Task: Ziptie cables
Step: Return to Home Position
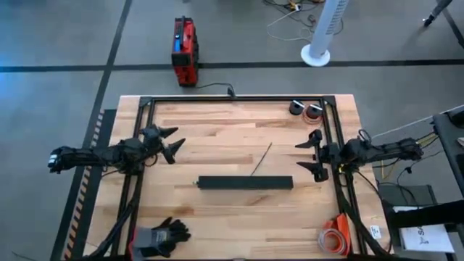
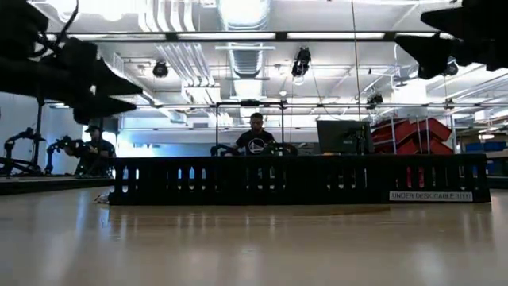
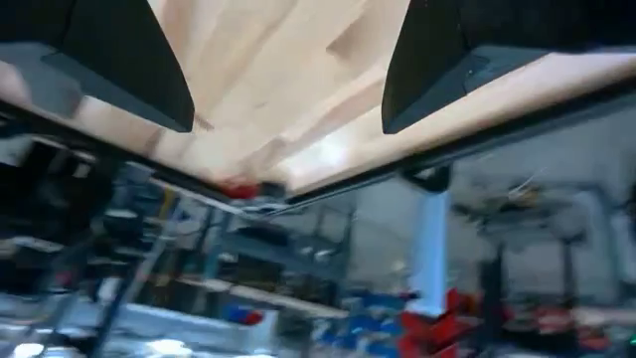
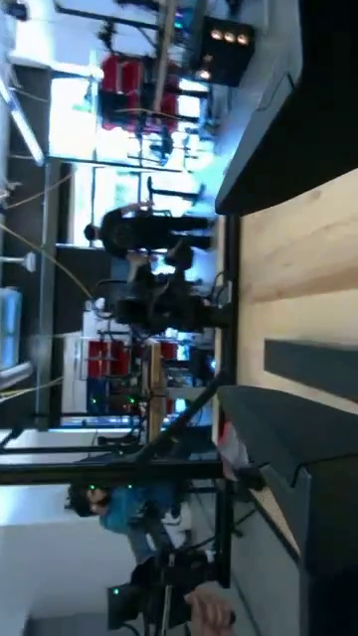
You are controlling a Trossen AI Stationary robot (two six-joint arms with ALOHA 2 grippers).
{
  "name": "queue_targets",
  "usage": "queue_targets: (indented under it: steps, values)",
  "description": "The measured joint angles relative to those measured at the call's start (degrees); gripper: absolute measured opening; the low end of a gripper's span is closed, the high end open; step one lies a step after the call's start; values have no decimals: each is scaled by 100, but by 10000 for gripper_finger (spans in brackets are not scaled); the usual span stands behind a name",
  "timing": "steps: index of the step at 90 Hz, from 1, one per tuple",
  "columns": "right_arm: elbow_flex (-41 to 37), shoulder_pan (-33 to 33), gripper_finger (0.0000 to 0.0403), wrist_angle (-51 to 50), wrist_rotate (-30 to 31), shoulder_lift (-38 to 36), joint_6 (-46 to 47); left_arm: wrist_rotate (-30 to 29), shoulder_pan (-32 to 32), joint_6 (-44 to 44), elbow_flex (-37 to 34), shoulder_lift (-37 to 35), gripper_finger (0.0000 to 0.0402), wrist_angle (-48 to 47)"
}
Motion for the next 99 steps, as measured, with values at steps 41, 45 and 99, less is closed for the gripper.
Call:
queue_targets:
  steps: [41, 45, 99]
  values:
    - [-2, -2, 296, -1178, 53, 209, -416, 20, -27, -610, -28, 215, 311, -139]
    - [-2, -2, 298, -1216, 55, 254, -537, 20, -27, -608, -22, 268, 311, -141]
    - [-2, -2, 294, -1169, 52, 502, -119, 17, -27, -585, 17, 787, 311, -145]
